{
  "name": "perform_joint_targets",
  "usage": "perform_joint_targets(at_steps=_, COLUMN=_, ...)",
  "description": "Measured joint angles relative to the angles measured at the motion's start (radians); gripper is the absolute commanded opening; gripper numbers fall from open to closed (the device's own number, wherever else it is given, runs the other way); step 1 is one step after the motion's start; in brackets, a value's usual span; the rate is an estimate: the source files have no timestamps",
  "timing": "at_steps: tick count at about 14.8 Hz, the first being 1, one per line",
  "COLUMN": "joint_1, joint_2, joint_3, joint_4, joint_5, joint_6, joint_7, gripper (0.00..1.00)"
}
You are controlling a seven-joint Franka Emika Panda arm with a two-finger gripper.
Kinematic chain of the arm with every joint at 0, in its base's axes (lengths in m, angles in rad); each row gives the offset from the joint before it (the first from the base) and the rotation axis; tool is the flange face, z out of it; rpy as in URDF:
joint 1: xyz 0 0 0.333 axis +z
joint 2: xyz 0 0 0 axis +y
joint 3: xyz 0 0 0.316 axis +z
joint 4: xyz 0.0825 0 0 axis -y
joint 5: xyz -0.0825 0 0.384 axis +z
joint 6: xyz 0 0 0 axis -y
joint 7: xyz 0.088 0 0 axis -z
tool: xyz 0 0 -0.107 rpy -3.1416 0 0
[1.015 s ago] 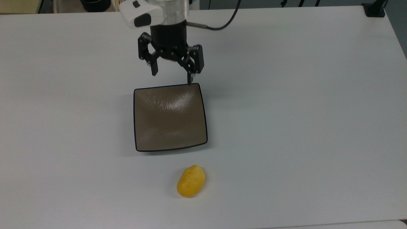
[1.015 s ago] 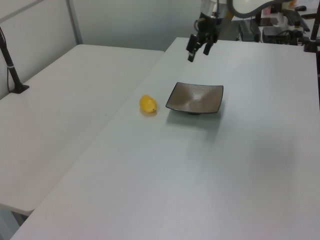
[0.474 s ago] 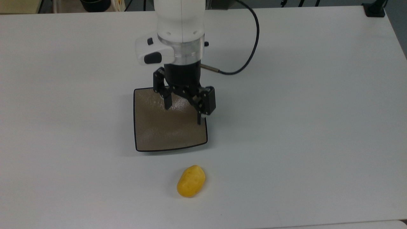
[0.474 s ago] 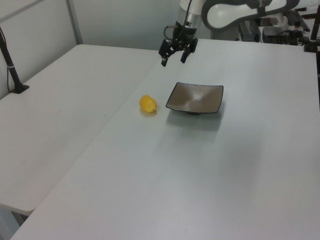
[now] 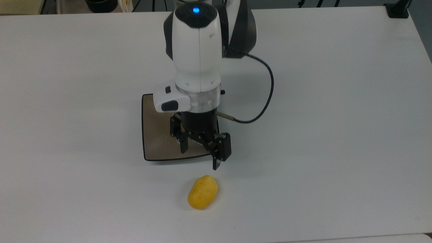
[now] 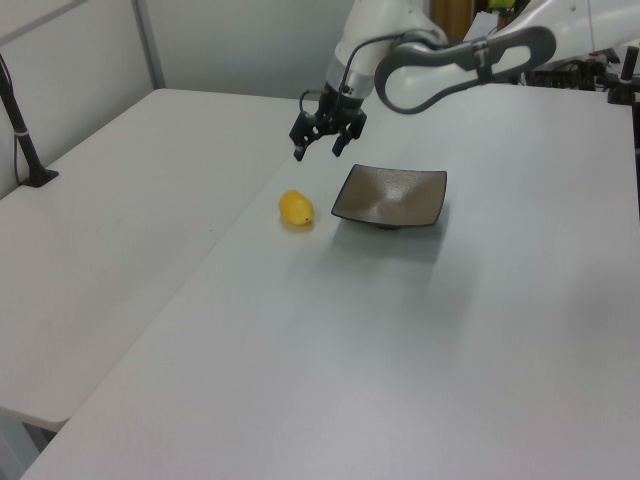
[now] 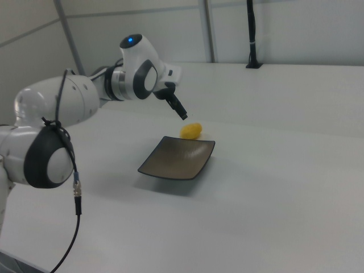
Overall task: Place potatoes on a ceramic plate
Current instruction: 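Lower the gripper around the yellow potato, then close the gripper on the yellow potato and lift it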
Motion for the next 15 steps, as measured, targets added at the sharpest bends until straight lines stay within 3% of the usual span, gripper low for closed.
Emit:
perform_joint_targets(at_steps=4, joint_1=-0.004, joint_2=0.106, joint_3=0.032, joint_4=0.047, joint_5=-0.119, joint_6=0.093, joint_7=0.093, gripper=1.0)
perform_joint_targets(at_steps=10, joint_1=-0.004, joint_2=0.196, joint_3=0.039, joint_4=0.086, joint_5=-0.214, joint_6=0.193, joint_7=0.169, gripper=1.0)
perform_joint_targets(at_steps=13, joint_1=-0.004, joint_2=0.238, joint_3=0.039, joint_4=0.107, joint_5=-0.227, joint_6=0.227, joint_7=0.172, gripper=1.0)
perform_joint_targets(at_steps=14, joint_1=-0.004, joint_2=0.243, joint_3=0.039, joint_4=0.11, joint_5=-0.234, joint_6=0.23, joint_7=0.172, gripper=0.99)
perform_joint_targets(at_steps=15, joint_1=-0.004, joint_2=0.247, joint_3=0.039, joint_4=0.111, joint_5=-0.246, joint_6=0.23, joint_7=0.173, gripper=0.9)
